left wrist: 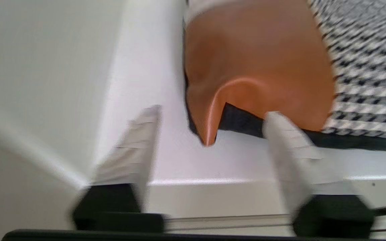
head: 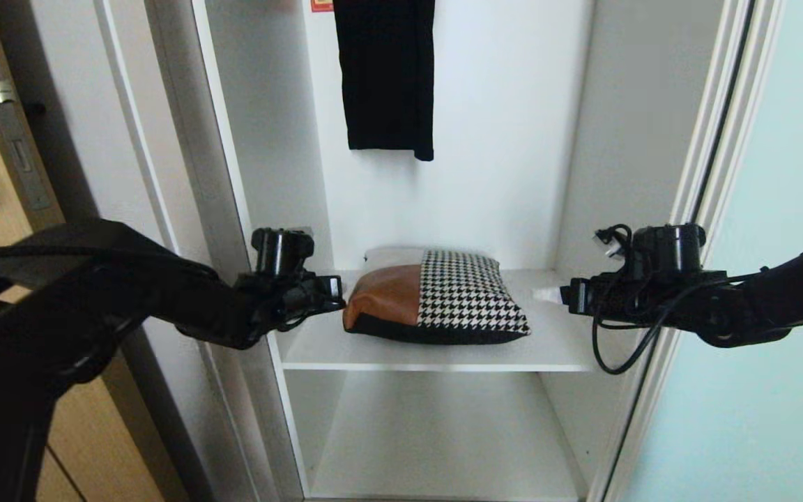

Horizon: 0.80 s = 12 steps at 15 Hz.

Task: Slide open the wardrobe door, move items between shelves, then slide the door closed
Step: Place the pillow on the higher shelf

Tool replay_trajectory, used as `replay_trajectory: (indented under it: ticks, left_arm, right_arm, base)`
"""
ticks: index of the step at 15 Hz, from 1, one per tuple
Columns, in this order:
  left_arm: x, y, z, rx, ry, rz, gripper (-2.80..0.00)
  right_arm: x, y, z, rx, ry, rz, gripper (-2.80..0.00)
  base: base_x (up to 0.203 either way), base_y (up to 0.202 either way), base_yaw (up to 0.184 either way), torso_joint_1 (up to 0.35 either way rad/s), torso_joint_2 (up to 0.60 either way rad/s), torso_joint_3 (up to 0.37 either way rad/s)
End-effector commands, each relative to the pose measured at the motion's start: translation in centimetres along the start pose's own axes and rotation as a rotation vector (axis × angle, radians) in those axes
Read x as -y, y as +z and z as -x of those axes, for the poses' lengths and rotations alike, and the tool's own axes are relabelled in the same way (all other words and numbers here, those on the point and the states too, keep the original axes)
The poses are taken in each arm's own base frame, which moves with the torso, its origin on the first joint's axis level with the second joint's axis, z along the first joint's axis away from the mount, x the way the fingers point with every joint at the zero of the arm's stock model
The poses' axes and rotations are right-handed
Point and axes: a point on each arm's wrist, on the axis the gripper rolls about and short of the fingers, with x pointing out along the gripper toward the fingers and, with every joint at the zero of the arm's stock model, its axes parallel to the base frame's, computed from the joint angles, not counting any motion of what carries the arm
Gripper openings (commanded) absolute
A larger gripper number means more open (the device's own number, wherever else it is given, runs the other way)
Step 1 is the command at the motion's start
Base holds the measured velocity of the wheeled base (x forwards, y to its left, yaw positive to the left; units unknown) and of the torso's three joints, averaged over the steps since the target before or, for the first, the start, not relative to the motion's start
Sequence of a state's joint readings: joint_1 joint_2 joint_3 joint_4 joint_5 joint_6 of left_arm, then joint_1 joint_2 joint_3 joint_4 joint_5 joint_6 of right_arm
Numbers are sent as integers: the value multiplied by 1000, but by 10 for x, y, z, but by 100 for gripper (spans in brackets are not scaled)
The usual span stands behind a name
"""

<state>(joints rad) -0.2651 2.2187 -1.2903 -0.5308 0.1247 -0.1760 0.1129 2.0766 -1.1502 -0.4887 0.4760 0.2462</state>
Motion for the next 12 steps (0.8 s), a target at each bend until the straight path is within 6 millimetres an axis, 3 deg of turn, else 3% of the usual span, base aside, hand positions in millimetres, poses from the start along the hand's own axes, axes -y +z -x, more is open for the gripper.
replay_trajectory:
  ticks: [1, 3, 5, 9, 12]
  left_arm:
    - [-1, 37, 53, 98, 22, 13, -280]
    - [-8, 38, 89, 117, 127, 16, -280]
    - [-14, 34, 122, 122, 180, 18, -280]
    - [-27, 45, 195, 232, 285, 42, -280]
    - [-48, 20, 247, 242, 427, 53, -280]
  right_arm:
    - [-23, 7, 17, 24, 29, 59, -280]
    - [-41, 7, 39, 30, 38, 97, -280]
    - [-50, -5, 64, 14, 15, 101, -280]
    - [-70, -31, 123, 19, -20, 99, -280]
    - [-80, -60, 165, 13, -63, 81, -280]
  base:
    - [0, 0, 0, 0, 0, 0]
    - [0, 0, 0, 0, 0, 0]
    - [0, 0, 0, 0, 0, 0]
    - [0, 0, 0, 0, 0, 0]
    - [0, 0, 0, 0, 0, 0]
